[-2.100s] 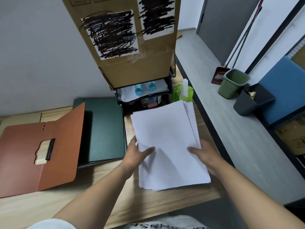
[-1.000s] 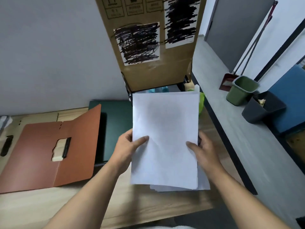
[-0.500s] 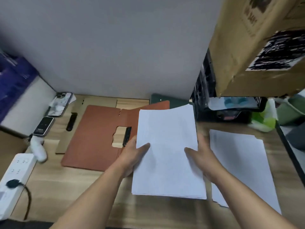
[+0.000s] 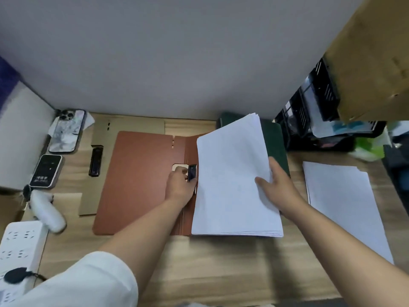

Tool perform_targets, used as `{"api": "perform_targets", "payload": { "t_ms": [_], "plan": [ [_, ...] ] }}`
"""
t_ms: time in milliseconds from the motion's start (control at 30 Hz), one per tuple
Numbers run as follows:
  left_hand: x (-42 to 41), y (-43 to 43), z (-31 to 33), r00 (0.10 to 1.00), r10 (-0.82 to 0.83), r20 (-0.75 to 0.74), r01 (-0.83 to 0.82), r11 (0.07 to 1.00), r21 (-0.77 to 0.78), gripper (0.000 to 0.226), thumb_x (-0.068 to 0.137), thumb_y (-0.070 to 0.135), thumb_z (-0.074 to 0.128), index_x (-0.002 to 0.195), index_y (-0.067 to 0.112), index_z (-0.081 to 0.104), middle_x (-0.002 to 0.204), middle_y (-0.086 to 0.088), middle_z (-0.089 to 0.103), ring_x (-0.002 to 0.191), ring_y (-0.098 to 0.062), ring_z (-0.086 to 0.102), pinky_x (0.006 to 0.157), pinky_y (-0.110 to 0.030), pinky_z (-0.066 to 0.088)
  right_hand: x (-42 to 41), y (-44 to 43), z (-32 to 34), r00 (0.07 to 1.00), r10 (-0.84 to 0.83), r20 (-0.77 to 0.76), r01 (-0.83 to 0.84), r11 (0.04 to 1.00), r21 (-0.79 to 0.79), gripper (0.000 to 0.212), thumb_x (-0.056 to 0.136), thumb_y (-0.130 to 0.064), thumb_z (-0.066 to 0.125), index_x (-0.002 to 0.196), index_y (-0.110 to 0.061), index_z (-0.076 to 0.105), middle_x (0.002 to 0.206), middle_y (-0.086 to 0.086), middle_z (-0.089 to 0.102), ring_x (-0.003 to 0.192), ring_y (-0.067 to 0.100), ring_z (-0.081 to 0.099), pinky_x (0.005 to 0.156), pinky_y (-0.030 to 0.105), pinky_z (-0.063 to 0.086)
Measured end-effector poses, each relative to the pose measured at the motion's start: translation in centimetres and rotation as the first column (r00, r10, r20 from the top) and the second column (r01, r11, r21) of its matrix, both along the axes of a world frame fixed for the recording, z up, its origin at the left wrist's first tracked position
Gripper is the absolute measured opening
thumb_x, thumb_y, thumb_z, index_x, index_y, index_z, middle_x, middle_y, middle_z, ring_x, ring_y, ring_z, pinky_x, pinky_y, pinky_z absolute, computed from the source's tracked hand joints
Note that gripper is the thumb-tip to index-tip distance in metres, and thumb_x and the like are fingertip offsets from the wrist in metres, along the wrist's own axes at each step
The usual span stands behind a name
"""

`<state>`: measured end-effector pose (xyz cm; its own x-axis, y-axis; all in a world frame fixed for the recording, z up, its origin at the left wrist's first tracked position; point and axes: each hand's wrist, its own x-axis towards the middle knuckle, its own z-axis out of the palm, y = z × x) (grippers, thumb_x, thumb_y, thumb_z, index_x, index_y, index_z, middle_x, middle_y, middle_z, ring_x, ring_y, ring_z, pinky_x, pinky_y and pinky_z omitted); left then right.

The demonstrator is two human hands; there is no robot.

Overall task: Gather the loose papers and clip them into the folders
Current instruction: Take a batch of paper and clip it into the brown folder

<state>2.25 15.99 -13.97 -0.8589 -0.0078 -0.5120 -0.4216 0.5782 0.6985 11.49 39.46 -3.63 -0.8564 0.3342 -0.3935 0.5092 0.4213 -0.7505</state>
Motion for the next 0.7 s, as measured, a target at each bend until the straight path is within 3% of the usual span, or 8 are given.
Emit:
{"api": "perform_targets", "payload": {
  "t_ms": [133,233,333,467,600,700],
  "plan": [
    [-0.3,0.1,-0.2,0.991,-0.097,-0.095,0.085,0.989,-0.123,0.03,0.088,0.029,0.069,0.114,0.014,0.069,0.111,-0.007,0.069,0.096,-0.029,0.068,0.082,-0.039,0.056,-0.7,-0.4,-0.3,1.0,-0.003,0.01,0.003,1.0,-0.003,0.044,0.1,-0.008,0.054,0.136,-0.032,0.049,0.132,-0.019,0.061,0.124,0.005,0.057,0.107,0.03,0.043],
    [-0.2,0.0,0.1,0.967,-0.221,-0.126,0.185,0.951,-0.247,0.024,0.093,0.025,0.062,0.11,0.01,0.069,0.108,-0.01,0.065,0.093,-0.034,0.066,0.078,-0.036,0.053,-0.9,-0.9,-0.5,1.0,-0.007,-0.004,0.007,1.0,-0.007,0.044,0.101,-0.007,0.053,0.138,-0.031,0.048,0.134,-0.02,0.06,0.125,0.002,0.056,0.107,0.027,0.041],
    [-0.4,-0.1,0.5,0.96,-0.259,-0.109,0.218,0.932,-0.288,0.018,0.096,0.017,0.055,0.101,0.007,0.069,0.101,-0.013,0.066,0.092,-0.037,0.064,0.076,-0.037,0.052,-1.2,-1.3,-0.4,1.0,-0.019,-0.009,0.019,0.999,-0.029,0.043,0.101,-0.006,0.053,0.134,-0.034,0.049,0.129,-0.028,0.059,0.119,-0.012,0.054,0.102,0.019,0.04],
    [-0.9,-0.9,0.1,0.982,-0.185,-0.042,0.175,0.968,-0.178,0.023,0.092,0.008,0.046,0.083,0.01,0.067,0.089,-0.01,0.068,0.083,-0.037,0.06,0.067,-0.032,0.047,-1.7,-2.0,-0.4,1.0,0.023,-0.003,-0.023,0.999,-0.03,0.043,0.102,-0.007,0.053,0.134,-0.036,0.05,0.131,-0.021,0.061,0.121,0.002,0.057,0.102,0.025,0.043],
    [-1.1,-1.1,0.0,0.99,-0.142,-0.001,0.141,0.983,-0.118,0.027,0.092,0.011,0.047,0.079,0.016,0.07,0.085,-0.006,0.067,0.079,-0.033,0.06,0.066,-0.028,0.045,-1.9,-2.7,-0.5,0.998,0.051,0.032,-0.052,0.998,0.029,0.039,0.102,-0.007,0.051,0.133,-0.03,0.047,0.124,-0.014,0.061,0.109,0.007,0.059,0.082,0.016,0.044],
    [-1.1,-1.0,0.0,0.993,-0.118,0.01,0.118,0.989,-0.085,0.027,0.092,0.013,0.049,0.082,0.019,0.073,0.084,-0.002,0.067,0.079,-0.029,0.062,0.065,-0.026,0.047,-1.9,-3.5,-0.9,0.998,0.042,0.051,-0.047,0.992,0.114,0.036,0.1,-0.008,0.05,0.132,-0.022,0.04,0.117,-0.004,0.061,0.103,0.022,0.062,0.082,0.03,0.047]
  ]
}}
